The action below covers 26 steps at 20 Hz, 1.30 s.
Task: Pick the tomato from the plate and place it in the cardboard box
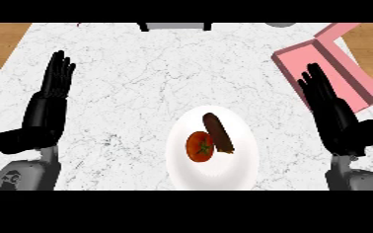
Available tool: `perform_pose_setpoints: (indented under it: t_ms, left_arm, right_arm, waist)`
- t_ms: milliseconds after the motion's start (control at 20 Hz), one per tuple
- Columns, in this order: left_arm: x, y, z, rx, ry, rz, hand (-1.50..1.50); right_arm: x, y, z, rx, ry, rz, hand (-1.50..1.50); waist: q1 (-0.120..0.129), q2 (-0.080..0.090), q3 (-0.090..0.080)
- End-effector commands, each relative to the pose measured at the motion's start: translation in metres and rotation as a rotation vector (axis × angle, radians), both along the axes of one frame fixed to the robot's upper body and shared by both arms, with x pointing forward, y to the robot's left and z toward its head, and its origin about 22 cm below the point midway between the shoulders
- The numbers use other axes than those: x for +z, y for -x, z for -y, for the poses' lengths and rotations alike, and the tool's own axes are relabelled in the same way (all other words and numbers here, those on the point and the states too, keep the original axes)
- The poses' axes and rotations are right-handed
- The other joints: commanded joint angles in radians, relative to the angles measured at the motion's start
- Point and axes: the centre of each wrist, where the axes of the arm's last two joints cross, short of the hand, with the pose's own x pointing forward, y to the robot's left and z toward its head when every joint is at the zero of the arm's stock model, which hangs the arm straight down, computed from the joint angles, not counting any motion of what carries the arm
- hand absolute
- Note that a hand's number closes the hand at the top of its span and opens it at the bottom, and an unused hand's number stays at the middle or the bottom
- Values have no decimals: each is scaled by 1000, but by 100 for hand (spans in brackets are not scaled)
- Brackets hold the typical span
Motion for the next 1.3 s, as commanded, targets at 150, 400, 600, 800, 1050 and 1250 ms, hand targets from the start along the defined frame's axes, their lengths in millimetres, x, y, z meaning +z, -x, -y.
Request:
perform_pose_setpoints:
  t_ms: [150, 400, 600, 800, 1050, 1250]
  left_arm:
    - [14, 1, -19, -87, -199, -58, 0]
    - [1, 0, -12, -211, -244, -168, 0]
    - [7, 5, -3, -252, -263, -151, 0]
    - [9, 0, 1, -293, -245, -137, 0]
    - [14, -7, 0, -309, -267, -133, 0]
    - [21, -20, 11, -297, -254, -126, 0]
  right_arm:
    - [36, 47, 11, -329, -59, 334, -150]
    - [4, 115, 16, -525, 133, 266, -150]
    - [-17, 156, -14, -489, 232, 381, -150]
    - [-31, 172, -30, -401, 431, 404, -150]
    - [-10, 183, -45, -298, 593, 276, -150]
    - [10, 181, -41, -166, 768, 162, -150]
  waist:
    - [-75, -3, -8]
    - [-72, 11, -9]
    - [-30, 11, -8]
    - [-13, 16, -9]
    - [2, 21, -12]
    - [12, 28, -14]
